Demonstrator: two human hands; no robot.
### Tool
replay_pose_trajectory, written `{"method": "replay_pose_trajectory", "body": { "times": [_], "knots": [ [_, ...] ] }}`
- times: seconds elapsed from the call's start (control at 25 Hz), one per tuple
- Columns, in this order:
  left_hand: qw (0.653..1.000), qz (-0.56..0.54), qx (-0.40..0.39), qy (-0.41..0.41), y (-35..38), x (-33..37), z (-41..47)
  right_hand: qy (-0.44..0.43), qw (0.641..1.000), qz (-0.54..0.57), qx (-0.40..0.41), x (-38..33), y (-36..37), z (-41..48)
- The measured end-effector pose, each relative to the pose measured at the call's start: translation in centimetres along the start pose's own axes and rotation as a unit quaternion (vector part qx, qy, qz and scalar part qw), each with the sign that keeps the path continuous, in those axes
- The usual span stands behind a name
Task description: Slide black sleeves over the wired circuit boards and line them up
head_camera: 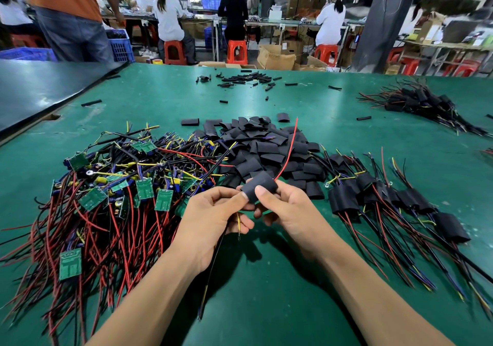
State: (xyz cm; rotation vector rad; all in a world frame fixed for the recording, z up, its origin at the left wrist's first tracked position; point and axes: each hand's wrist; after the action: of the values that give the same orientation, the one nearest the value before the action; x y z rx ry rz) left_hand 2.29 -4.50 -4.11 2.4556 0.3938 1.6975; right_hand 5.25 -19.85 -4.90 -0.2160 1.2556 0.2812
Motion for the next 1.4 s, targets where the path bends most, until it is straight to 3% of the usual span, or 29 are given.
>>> {"method": "replay_pose_trajectory", "body": {
  "times": [0.24,0.4,0.64,0.92,1.12,1.28,1.4],
  "knots": [
    [0.999,0.025,-0.029,-0.001,0.2,0.1,-0.3,0.03,0.993,0.05,0.106,-0.4,-0.6,0.5],
    [0.996,0.076,-0.042,-0.012,0.0,0.1,-0.6,0.055,0.986,0.085,0.133,-0.6,-1.0,0.7],
    [0.991,0.127,-0.028,0.019,0.1,0.2,-0.9,0.105,0.986,0.084,0.099,-0.9,-1.0,0.8],
    [0.993,0.115,-0.014,0.027,0.1,0.1,-0.5,0.131,0.952,0.258,0.095,-1.2,-1.2,0.9],
    [0.994,0.106,-0.033,-0.002,-0.5,0.5,-0.3,0.141,0.959,0.24,0.061,-1.2,-1.3,0.8],
    [0.988,0.135,-0.069,-0.005,-0.5,0.5,-0.3,0.128,0.98,0.154,-0.005,-1.9,-1.7,0.1],
    [0.992,0.098,-0.072,-0.013,-0.3,0.7,-0.2,0.123,0.977,0.167,0.04,-2.3,-1.6,0.2]
  ]
}}
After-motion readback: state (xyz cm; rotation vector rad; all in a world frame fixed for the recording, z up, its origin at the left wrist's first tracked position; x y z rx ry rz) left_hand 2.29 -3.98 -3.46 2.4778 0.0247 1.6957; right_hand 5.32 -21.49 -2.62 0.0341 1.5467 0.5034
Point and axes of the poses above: each hand's wrist, its own z-axis towards the middle knuckle, its own y-axis out of the palm, x = y × z, and after that the axes turned 14 degrees about -y, right-handed
